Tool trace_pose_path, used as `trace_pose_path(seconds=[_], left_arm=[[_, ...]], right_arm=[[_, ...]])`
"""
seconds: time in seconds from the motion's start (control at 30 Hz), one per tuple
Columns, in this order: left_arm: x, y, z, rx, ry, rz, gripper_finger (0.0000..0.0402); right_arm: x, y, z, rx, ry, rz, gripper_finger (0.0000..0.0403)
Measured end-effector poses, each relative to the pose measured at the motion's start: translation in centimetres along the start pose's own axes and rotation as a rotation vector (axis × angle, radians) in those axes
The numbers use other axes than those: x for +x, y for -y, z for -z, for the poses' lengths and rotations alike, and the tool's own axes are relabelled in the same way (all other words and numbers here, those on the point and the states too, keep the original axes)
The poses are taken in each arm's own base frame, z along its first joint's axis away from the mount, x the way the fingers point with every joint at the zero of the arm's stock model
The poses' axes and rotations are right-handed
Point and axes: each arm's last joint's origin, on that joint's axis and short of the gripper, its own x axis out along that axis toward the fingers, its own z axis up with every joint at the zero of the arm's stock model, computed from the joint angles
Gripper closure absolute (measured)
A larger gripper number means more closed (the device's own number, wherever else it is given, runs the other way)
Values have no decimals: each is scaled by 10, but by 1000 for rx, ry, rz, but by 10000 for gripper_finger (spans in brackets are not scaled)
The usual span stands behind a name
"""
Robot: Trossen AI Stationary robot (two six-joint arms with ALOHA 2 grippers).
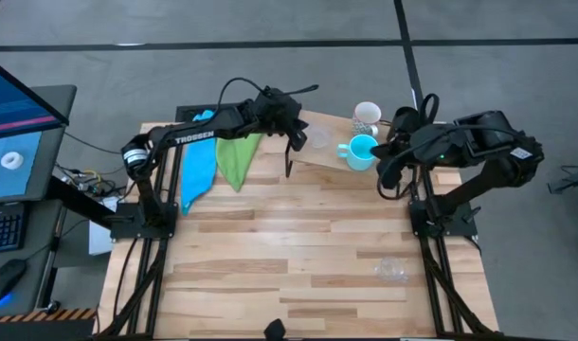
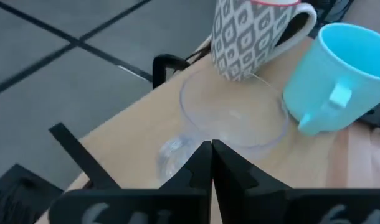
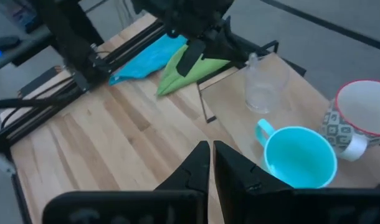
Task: Stack small to large cups/mugs on shelf
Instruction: Put the left transparent mug on the shelf
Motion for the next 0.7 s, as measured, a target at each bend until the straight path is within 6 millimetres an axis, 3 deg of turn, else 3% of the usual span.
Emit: trace_pose_path(seconds=[0.2, 0.3, 0.43, 0.57, 0.7], left_arm=[[-2, 0, -10, -10, 3, 17, 401], [-9, 4, -20, -7, 3, 34, 401], [-26, 14, -26, -8, -158, 83, 401], [-68, 30, -47, 19, -287, 108, 401], [-130, 49, -69, 72, -292, 57, 401]], right_arm=[[19, -1, -10, 0, 5, 61, 360], [41, -5, -16, -36, -30, 111, 360], [73, -5, -28, -96, -82, 154, 361], [113, 0, -46, -140, -118, 93, 381], [158, 7, -64, -171, -130, 12, 395]])
